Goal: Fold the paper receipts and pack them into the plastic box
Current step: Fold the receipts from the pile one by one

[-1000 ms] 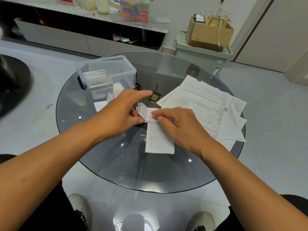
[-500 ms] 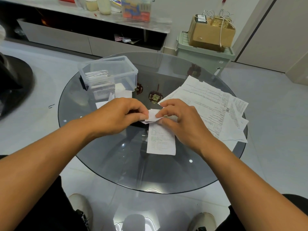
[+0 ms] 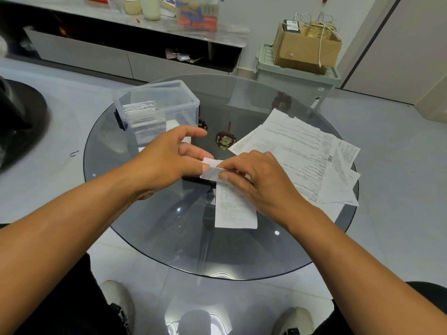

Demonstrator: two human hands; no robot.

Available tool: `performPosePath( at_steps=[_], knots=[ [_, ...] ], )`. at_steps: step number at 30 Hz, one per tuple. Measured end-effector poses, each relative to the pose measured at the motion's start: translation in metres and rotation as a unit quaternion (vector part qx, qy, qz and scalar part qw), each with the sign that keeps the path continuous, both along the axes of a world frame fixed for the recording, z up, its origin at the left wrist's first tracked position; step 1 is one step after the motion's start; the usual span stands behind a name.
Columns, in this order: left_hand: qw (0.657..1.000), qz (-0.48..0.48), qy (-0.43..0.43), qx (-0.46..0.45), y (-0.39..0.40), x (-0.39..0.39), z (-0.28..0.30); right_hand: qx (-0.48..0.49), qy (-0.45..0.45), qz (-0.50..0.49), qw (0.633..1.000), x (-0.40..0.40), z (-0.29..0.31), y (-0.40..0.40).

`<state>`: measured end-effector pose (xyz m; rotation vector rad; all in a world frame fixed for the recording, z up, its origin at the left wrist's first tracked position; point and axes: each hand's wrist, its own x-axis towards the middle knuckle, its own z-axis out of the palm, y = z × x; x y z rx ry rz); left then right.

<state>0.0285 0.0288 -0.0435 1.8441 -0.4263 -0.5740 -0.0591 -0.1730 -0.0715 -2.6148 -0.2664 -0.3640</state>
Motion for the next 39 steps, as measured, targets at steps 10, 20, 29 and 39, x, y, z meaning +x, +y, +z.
performPosePath(
  at_steps=[10,20,29,39],
  knots=[
    [0.995,-0.075,-0.038,-0.051,0.002,-0.007,0.009,0.168,0.053,-0.118,0.977,0.000,0.008,0.007],
    [0.987,0.052,-0.148,-0.041,-0.002,-0.005,0.004,0.339,0.074,-0.081,0.934,0.000,0.014,0.015],
    [0.932,0.112,-0.269,0.214,0.025,0.023,-0.007,0.174,0.089,-0.155,0.968,-0.001,0.011,-0.003],
    [0.844,-0.041,-0.485,0.224,0.013,0.006,-0.023,0.067,0.175,-0.164,0.968,-0.010,0.028,-0.018]
  ],
)
